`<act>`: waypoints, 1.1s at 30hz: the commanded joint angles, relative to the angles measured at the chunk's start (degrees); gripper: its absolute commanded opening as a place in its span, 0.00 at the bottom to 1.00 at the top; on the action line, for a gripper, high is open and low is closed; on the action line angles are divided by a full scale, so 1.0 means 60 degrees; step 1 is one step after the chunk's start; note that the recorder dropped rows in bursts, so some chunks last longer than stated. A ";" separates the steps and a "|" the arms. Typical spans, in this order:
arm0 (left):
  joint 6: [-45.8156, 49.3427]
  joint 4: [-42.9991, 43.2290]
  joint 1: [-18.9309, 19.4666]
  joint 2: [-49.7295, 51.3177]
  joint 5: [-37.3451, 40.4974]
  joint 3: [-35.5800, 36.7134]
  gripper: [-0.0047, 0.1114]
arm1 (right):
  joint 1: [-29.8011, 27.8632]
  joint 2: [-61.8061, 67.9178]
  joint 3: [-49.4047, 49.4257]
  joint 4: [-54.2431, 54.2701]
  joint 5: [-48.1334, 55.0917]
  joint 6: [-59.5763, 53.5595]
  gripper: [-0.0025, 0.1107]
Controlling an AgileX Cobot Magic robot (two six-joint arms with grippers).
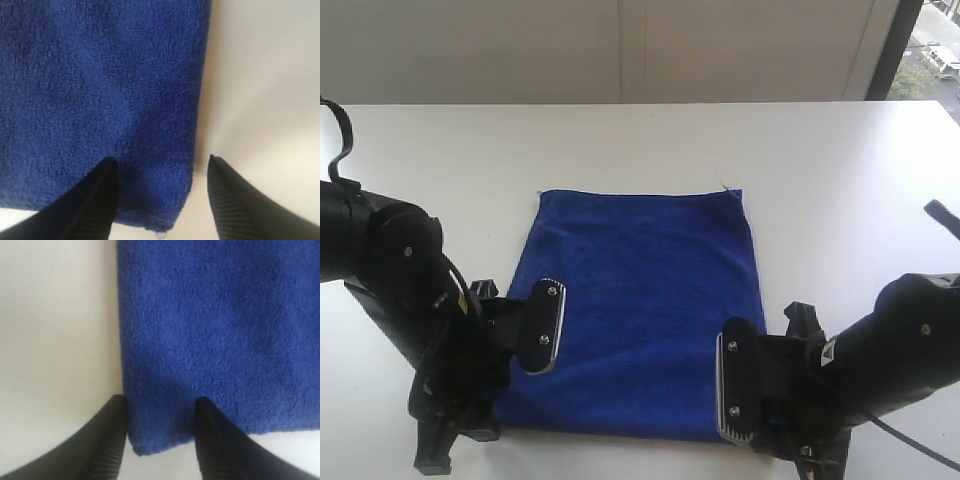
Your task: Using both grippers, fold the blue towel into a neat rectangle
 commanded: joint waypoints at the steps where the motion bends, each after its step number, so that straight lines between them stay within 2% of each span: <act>1: 0.0035 -0.0009 -0.0018 -0.0025 0.0104 -0.0008 0.54 | 0.0026 0.0391 0.0056 -0.0025 0.0004 -0.0113 0.31; 3: 0.0035 0.0014 0.0002 0.0043 0.0104 -0.0008 0.52 | 0.0026 0.0463 0.0039 -0.0025 0.0024 -0.0113 0.23; 6: 0.0035 0.0014 0.0002 0.0212 0.0104 -0.0008 0.41 | 0.0026 0.0443 0.0039 -0.0025 0.0057 -0.0113 0.11; 7: 0.0035 0.0014 0.0002 0.0347 0.0104 -0.0008 0.30 | 0.0026 0.0396 0.0039 -0.0077 0.0149 -0.0113 0.04; 11: 0.0035 0.0036 0.0002 0.0430 0.0143 -0.0008 0.07 | 0.0026 0.0226 0.0020 -0.0466 0.0251 -0.0113 0.02; 12: 0.0052 0.0168 0.0002 0.0430 0.0193 -0.0008 0.04 | 0.0026 0.0123 0.0020 -0.0533 0.0251 -0.0113 0.02; 18: -0.0205 0.0407 0.0002 -0.0301 0.0712 -0.0291 0.04 | 0.0026 -0.1015 -0.0018 -0.0646 0.0251 -0.0021 0.02; 20: -0.0359 0.0423 0.0002 -0.0840 0.0649 -0.0416 0.04 | 0.0002 -0.1592 -0.0128 -0.0794 0.0081 0.0737 0.02; 24: -0.0483 0.0551 0.0022 -0.1432 -0.0316 -0.0416 0.04 | -0.0022 -0.2092 -0.0417 -0.2202 -0.0566 0.2566 0.02; 25: -0.1015 0.0879 0.0022 -0.1458 -0.0914 -0.0416 0.04 | -0.0088 -0.2092 -0.0459 -0.2495 -0.0767 0.2894 0.02; 29: -0.2271 0.1973 0.0022 -0.1458 -0.1859 -0.0416 0.04 | -0.0622 -0.2092 -0.0668 -0.2593 -0.1236 0.3439 0.02; 33: -0.3079 0.2169 0.0584 -0.1458 -0.2620 -0.0416 0.04 | -0.0907 -0.1934 -0.1023 -0.2593 -0.1542 0.3683 0.02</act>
